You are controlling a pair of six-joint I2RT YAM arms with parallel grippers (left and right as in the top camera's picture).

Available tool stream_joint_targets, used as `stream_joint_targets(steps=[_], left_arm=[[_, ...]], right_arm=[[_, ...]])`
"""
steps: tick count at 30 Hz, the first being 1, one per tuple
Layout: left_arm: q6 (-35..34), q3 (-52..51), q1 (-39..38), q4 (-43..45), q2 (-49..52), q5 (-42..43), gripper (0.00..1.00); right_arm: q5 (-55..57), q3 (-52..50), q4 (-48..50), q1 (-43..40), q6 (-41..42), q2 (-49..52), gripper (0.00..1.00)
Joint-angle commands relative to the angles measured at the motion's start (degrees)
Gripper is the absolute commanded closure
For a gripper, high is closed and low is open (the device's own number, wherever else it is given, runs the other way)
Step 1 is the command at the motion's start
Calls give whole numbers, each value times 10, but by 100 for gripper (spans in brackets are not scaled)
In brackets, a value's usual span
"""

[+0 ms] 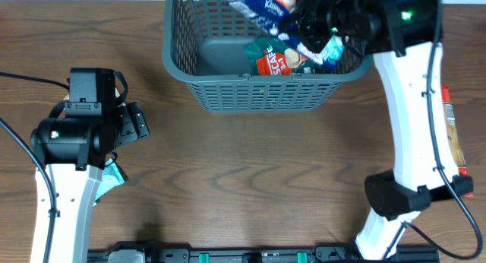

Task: Pack container
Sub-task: 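Lower the Kleenex pack into the basket and open the right gripper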

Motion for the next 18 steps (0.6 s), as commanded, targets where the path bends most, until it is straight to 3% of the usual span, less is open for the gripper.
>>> stream_joint_targets(steps=[1, 18], left_arm=[[5, -4, 3, 0, -2, -11, 2], [5, -4, 3, 0, -2, -11, 1]], right_arm=[[-5, 7, -16, 5, -21, 25, 99], [-5, -9, -66, 9, -35, 97, 99]])
